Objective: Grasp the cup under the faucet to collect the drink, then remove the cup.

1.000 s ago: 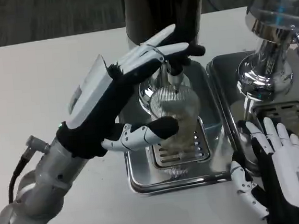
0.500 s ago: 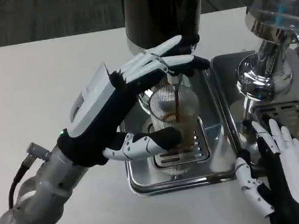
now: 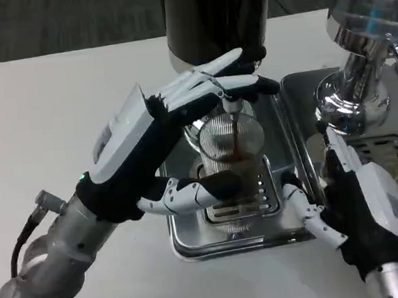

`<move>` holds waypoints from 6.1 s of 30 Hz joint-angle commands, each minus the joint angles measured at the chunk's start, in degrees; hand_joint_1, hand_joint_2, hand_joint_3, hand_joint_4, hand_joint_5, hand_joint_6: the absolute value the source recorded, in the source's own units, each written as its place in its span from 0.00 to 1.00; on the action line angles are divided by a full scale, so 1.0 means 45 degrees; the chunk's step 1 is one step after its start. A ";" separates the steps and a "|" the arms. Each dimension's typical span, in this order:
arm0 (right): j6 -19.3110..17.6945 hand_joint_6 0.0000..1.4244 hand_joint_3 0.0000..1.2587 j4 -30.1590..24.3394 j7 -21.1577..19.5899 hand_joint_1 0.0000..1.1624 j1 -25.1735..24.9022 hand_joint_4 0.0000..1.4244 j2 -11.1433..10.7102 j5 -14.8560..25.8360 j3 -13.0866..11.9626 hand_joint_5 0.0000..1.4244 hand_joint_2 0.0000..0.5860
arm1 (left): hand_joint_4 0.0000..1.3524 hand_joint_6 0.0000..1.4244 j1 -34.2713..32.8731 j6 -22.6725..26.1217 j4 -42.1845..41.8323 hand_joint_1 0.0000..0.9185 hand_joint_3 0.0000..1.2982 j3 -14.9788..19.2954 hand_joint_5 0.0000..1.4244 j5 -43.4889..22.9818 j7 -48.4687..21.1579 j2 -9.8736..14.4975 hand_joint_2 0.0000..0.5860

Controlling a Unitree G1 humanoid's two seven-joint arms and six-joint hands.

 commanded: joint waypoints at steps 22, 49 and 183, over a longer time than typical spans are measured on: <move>0.1865 0.00 0.00 0.1270 0.2478 0.34 -0.2615 0.00 0.0079 0.1115 -0.0082 0.00 0.36 | 0.11 0.23 0.0557 0.0078 -0.0381 0.00 0.27 -0.0078 0.29 0.0526 -0.0029 0.0128 0.31; 0.1766 0.00 0.00 0.1800 0.2717 0.38 -0.3290 0.00 0.0047 0.1714 0.0252 0.00 0.34 | 0.12 0.23 0.0864 0.0324 -0.0735 0.00 0.28 0.0105 0.30 0.0466 0.0038 0.0153 0.31; -0.1855 0.60 0.22 0.5720 -0.0434 0.77 -0.4804 0.29 0.1485 0.2305 0.0502 0.44 0.27 | 0.00 0.00 0.6085 0.5455 -0.0848 0.00 0.25 0.2523 0.13 0.0198 0.2923 0.1369 0.35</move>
